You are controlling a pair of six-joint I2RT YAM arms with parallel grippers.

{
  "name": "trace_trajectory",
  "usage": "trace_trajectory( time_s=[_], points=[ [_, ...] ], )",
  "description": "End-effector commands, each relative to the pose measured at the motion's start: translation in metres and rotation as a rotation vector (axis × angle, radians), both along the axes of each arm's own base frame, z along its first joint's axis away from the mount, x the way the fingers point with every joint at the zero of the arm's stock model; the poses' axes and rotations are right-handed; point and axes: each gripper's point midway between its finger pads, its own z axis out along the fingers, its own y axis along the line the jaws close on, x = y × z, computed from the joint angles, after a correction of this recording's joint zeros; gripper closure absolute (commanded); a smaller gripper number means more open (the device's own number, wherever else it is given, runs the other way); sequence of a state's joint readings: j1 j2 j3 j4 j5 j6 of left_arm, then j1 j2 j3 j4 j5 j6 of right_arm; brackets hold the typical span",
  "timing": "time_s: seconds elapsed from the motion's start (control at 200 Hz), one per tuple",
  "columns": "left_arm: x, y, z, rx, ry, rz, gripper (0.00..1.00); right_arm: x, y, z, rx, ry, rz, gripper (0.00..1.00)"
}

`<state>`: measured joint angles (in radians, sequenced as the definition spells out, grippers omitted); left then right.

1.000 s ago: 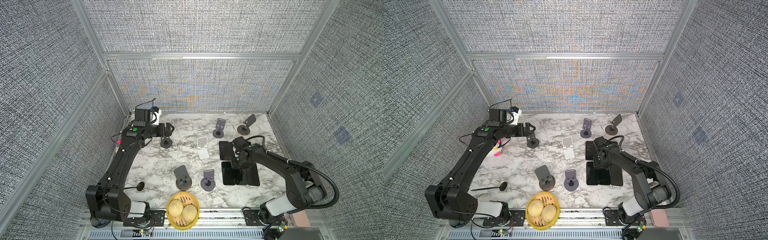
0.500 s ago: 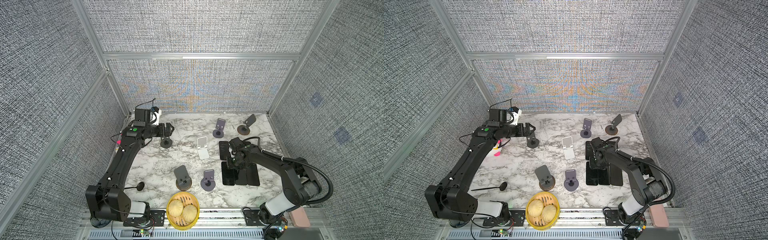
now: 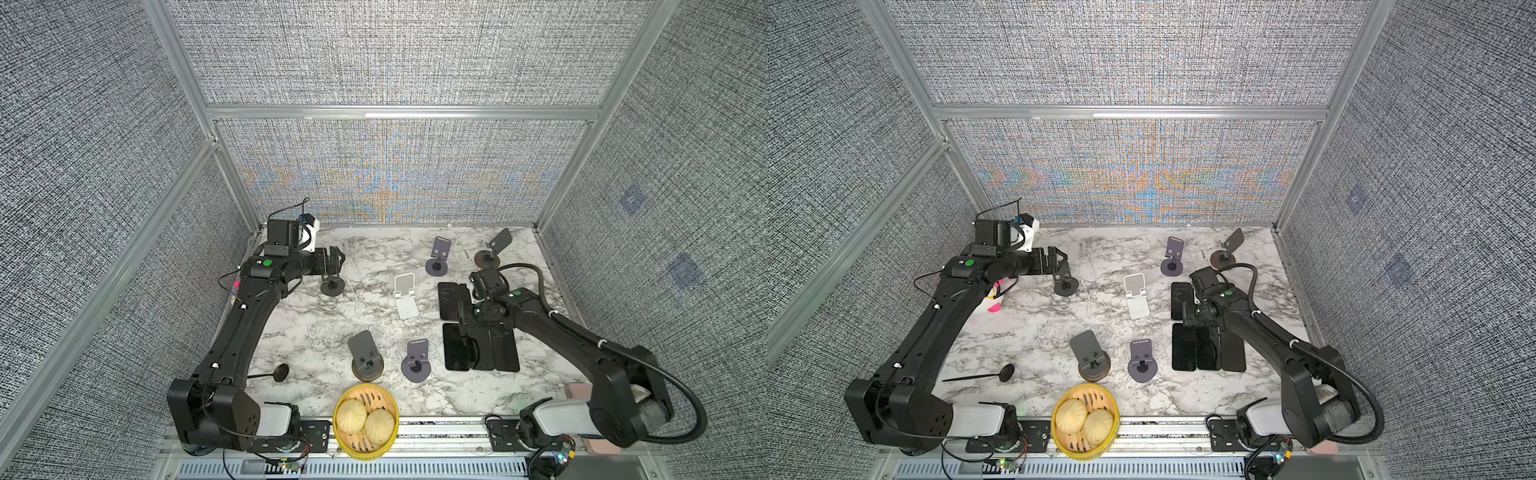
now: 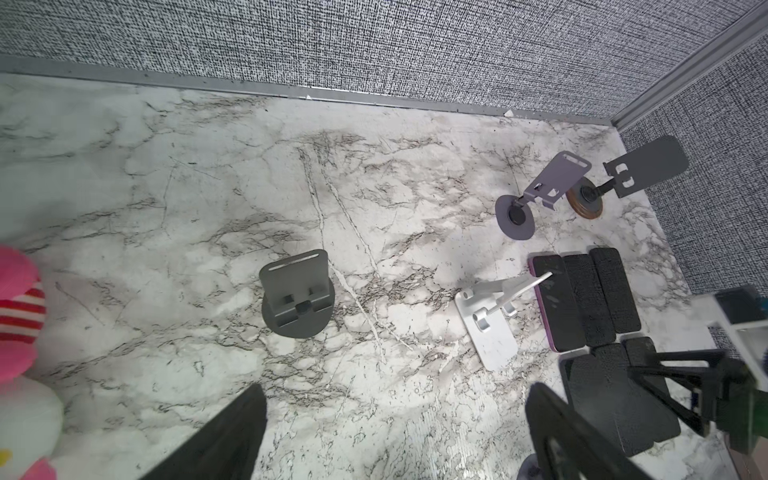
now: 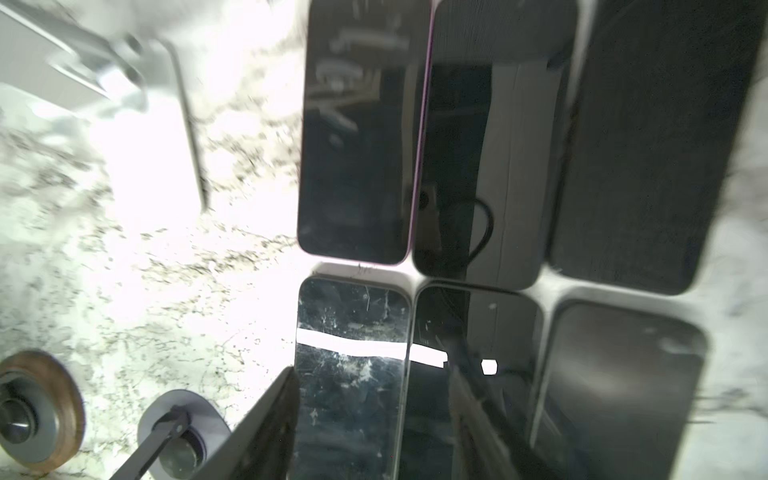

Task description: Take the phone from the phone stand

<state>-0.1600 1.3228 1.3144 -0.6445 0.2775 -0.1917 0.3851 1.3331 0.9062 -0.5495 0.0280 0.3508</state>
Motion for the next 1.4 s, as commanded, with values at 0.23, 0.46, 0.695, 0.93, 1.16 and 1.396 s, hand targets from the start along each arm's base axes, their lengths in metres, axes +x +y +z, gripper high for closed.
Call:
trace_trajectory(
  time_s=[0.23, 0.46, 0.695, 0.93, 1.16, 1.396],
  points=[
    [-0.025, 0.069, -0.02, 0.064, -0.228, 0.386, 0.02, 0.035, -0.055, 0.057, -0.097, -0.545, -0.085, 0.01],
    [-0.039, 0.098, -0.076, 0.195, -0.303, 0.484, 0.02, 0.034, -0.056, 0.037, -0.194, -0.565, 0.014, 0.01],
    [-0.021, 0.107, -0.097, 0.376, -0.423, 0.444, 0.02, 0.041, -0.063, 0.023, -0.282, -0.601, 0.026, 0.01],
    [0.007, 0.121, -0.128, 0.486, -0.429, 0.506, 0.02, 0.055, -0.064, 0.011, -0.298, -0.711, -0.001, 0.01],
    [0.03, 0.117, -0.145, 0.508, -0.415, 0.485, 0.02, 0.072, -0.07, 0.011, -0.364, -0.752, -0.012, 0.01],
    [0.03, 0.115, -0.153, 0.486, -0.429, 0.461, 0.02, 0.077, -0.077, 0.006, -0.376, -0.823, -0.015, 0.01]
  ],
)
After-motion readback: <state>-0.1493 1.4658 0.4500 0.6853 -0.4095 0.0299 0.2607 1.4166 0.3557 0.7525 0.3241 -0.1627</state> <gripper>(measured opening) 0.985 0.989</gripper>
